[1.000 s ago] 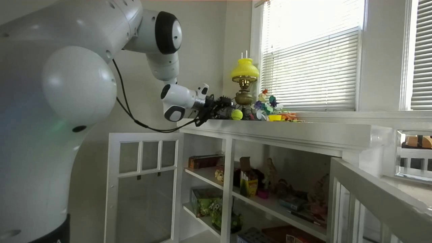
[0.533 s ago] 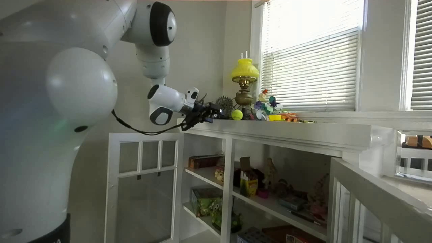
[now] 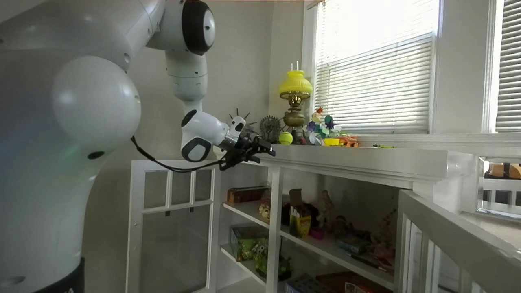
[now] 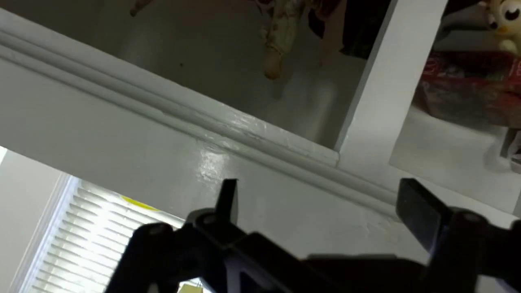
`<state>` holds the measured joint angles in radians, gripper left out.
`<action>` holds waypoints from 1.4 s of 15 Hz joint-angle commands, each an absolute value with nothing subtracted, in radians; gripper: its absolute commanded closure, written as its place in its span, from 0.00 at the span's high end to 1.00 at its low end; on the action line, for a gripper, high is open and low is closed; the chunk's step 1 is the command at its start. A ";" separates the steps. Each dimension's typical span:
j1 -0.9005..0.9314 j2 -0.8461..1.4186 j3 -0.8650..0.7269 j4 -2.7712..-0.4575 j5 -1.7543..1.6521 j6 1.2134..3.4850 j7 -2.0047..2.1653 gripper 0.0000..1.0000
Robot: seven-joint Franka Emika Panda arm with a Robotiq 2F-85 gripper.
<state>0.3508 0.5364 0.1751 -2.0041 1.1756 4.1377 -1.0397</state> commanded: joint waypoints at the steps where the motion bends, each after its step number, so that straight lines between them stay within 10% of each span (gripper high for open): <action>1: 0.336 0.512 0.152 -2.065 1.155 4.073 -0.973 1.00; 21: 0.266 0.722 -0.089 -2.034 0.612 3.783 -0.414 1.00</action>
